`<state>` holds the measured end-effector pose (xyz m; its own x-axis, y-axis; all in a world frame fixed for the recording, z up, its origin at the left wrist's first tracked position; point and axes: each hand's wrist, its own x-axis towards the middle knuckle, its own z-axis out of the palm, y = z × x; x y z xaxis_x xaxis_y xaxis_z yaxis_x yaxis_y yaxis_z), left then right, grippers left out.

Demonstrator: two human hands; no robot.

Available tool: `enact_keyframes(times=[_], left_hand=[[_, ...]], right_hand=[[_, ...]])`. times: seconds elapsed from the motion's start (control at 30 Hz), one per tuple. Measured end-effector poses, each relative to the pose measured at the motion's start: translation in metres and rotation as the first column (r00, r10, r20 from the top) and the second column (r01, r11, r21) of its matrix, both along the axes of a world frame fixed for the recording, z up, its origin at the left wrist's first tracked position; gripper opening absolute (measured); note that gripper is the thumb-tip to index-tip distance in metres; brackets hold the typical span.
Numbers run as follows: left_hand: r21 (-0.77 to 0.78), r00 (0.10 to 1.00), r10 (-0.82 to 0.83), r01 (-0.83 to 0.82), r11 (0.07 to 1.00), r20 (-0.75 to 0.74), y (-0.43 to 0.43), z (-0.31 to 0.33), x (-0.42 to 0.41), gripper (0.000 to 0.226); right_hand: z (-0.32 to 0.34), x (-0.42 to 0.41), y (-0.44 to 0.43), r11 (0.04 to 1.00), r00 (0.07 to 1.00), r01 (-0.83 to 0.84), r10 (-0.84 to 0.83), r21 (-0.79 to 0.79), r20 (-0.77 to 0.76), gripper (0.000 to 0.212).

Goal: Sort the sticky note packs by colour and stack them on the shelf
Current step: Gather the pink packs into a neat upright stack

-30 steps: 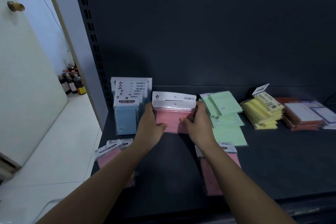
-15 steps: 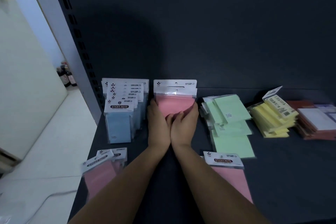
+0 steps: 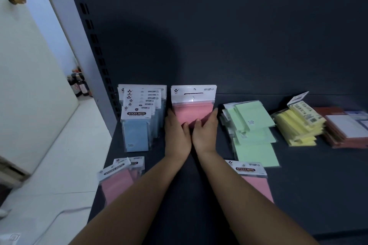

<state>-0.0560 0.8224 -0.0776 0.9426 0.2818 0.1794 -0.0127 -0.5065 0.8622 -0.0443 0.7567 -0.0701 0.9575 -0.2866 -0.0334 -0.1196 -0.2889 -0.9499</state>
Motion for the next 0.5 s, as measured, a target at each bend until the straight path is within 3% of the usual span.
enact_keyframes(times=[0.13, 0.27, 0.33, 0.37, 0.43, 0.5], left_hand=[[-0.093, 0.997, -0.023, 0.017, 0.995, -0.072, -0.003, 0.008, -0.011, 0.057], [-0.17, 0.997, -0.049, 0.037, 0.985, -0.062, -0.005, 0.012, -0.036, 0.044], [-0.189, 0.991, -0.103, 0.086, 0.978, -0.087, -0.01, 0.013, -0.056, 0.035], [-0.185, 0.98, -0.149, 0.123, 0.975, -0.132, -0.012, 0.013, -0.065, 0.033], [-0.091, 0.943, -0.248, 0.234, 0.968, -0.224, -0.017, 0.011, -0.081, 0.025], [0.15, 0.907, -0.295, 0.351, 0.924, -0.301, -0.022, 0.01, -0.096, 0.025]], right_hand=[[0.015, -0.015, -0.011, 0.991, 0.99, -0.07, 0.083, 0.11, -0.116, 0.067], [0.04, -0.047, -0.032, 0.968, 0.98, -0.173, 0.188, 0.179, -0.065, 0.03], [0.051, -0.062, -0.053, 0.973, 0.978, -0.197, 0.203, 0.119, -0.044, 0.024], [0.055, -0.07, -0.065, 0.981, 0.981, -0.191, 0.193, 0.043, -0.037, 0.023], [0.057, -0.085, -0.089, 0.934, 0.986, -0.167, 0.155, -0.315, -0.063, 0.015], [0.051, -0.104, -0.109, 0.748, 0.99, -0.133, 0.07, -0.65, -0.122, 0.02]])
